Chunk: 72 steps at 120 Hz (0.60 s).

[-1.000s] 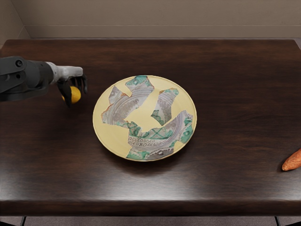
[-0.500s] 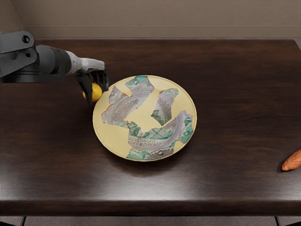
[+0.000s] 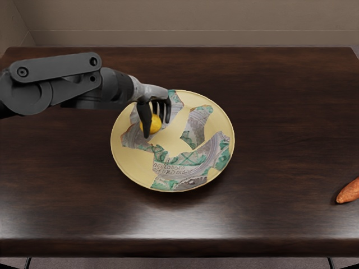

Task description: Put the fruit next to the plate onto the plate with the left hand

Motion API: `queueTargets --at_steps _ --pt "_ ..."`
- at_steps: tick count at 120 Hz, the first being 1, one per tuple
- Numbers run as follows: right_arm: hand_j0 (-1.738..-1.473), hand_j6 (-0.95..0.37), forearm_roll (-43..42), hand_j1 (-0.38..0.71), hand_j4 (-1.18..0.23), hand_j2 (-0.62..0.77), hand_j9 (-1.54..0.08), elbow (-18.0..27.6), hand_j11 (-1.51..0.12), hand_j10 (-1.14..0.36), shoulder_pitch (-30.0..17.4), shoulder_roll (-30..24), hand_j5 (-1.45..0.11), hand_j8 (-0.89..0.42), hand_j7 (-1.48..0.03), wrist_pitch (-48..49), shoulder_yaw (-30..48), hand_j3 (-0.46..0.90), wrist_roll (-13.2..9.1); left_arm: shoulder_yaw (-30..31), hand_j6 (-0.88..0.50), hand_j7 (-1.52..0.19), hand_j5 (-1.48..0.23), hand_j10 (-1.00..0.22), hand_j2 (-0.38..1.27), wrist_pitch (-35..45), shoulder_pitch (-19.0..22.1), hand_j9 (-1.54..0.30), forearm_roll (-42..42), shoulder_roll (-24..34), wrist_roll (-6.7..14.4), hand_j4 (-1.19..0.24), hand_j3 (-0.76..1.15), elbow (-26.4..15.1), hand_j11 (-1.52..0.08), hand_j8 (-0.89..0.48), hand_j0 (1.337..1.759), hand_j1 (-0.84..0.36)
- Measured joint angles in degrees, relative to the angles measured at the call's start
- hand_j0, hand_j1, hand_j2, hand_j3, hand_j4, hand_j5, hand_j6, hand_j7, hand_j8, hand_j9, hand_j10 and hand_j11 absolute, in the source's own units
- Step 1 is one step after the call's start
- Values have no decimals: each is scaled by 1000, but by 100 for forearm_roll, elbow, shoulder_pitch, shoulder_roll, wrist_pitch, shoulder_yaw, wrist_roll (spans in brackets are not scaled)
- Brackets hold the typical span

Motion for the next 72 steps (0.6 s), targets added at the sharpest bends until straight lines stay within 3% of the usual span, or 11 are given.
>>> queueTargets --at_steps 20,45,72 --pt "-1658 -29 1 -314 -29 -6 -38 -27 -38 -29 -10 0 -38 -29 -38 3 -7 0 0 20 -584 -838 -854 -653 505 -40 43 -842 16 -145 2 -643 0 72 -846 -497 1658 -316" --pt "-1658 -29 2 -314 -29 -6 -38 -34 -38 -29 -9 0 -38 -29 -38 6 -8 0 -4 15 -236 -335 -341 -261 188 -79 60 -336 2 -185 16 -257 0 73 -338 -205 1658 80" --pt "-1658 -30 2 -314 -29 -6 -38 -35 -38 -29 -3 0 -38 -29 -38 6 -8 0 -3 -521 -80 -111 -113 -88 63 -932 101 -112 -738 702 19 -87 0 91 -112 -70 1658 260"
